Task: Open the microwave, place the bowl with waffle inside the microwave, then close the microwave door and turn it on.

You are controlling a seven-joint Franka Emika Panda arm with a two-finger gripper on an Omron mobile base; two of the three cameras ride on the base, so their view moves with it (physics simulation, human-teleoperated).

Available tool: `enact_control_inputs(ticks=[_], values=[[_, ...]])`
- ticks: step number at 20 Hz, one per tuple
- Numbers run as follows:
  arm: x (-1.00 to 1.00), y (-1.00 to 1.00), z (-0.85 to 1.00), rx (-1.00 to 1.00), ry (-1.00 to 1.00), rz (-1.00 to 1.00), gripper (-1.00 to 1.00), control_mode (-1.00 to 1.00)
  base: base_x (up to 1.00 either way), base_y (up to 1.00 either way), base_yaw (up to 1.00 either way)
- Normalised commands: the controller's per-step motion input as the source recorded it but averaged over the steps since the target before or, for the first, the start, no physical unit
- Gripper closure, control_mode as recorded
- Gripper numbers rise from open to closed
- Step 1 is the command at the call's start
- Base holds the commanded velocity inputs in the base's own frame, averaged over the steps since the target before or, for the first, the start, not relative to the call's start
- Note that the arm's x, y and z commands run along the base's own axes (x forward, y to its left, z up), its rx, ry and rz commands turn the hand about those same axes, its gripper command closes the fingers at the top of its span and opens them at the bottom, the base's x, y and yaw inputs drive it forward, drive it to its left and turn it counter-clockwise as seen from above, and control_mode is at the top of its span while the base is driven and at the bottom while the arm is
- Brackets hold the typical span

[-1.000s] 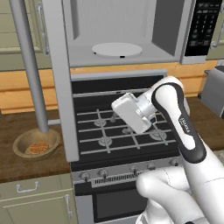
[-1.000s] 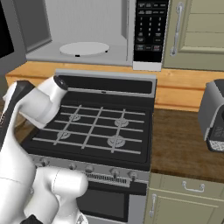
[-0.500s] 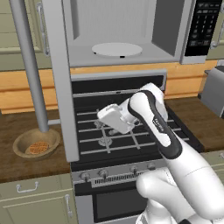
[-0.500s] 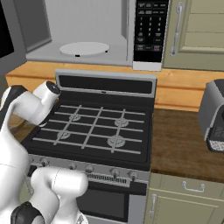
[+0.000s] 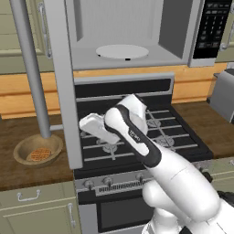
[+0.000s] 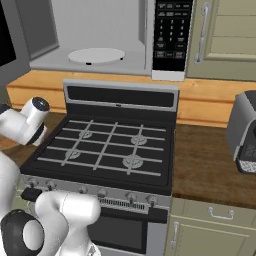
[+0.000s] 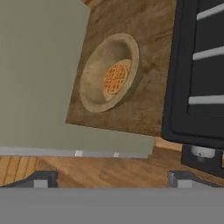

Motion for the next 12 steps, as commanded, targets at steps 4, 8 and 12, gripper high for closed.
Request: enact_control_inputs(ticks=[4, 8, 12], values=[[0.66, 0.40, -0.19, -0.17, 0.16, -0.10, -1.00, -1.00, 0.00, 0.00, 0.00], [0.77, 0.27, -0.18, -0.16, 0.13, -0.02, -1.00, -1.00, 0.00, 0.00, 0.00], [0.74, 0.08, -0.31, -0.08, 0.14, 0.00, -1.00, -1.00, 0.00, 0.00, 0.00]])
